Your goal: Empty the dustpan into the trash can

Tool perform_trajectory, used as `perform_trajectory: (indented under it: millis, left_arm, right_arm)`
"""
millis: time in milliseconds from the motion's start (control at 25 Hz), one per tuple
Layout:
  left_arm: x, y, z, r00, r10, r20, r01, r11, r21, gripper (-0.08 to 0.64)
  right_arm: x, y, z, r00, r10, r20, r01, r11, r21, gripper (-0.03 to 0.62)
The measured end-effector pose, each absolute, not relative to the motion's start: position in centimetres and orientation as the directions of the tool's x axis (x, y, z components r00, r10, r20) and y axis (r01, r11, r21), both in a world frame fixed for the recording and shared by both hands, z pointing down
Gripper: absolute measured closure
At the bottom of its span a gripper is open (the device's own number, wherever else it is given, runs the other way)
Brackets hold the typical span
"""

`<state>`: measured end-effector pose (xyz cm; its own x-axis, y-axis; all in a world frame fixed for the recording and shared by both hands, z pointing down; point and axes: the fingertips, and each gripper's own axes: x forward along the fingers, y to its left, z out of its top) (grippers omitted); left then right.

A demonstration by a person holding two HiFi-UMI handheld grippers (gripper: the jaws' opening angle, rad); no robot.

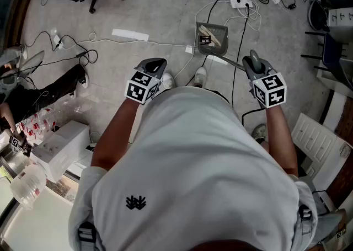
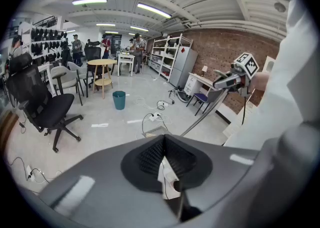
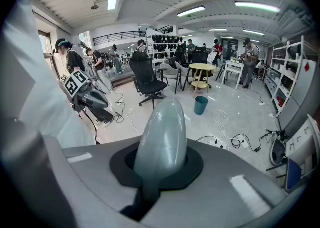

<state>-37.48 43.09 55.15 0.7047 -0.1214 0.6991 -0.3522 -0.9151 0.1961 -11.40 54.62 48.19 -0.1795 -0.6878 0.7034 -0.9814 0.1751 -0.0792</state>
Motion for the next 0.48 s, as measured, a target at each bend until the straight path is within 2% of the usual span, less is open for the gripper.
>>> perform_trajectory:
  millis: [280,480]
  left_arm:
    - [-31.6,45.2,53.7,0.685,-0.123,0.718,-0.255,-0.964,0.079,0.504]
    - [-27.7,45.2,52.2,0.704,-0.098,0.703,-0.251,-0.961,0.118,0.504]
  right_arm:
    - [-7.6,56.0,48.9,-0.196,-0.680,0.707,-0.975,0.215,-0.063,0.583]
    - [-4.9,55.2,49.3,-0.196,-0.685,0.702,-0.977,0.199,-0.078,0.583]
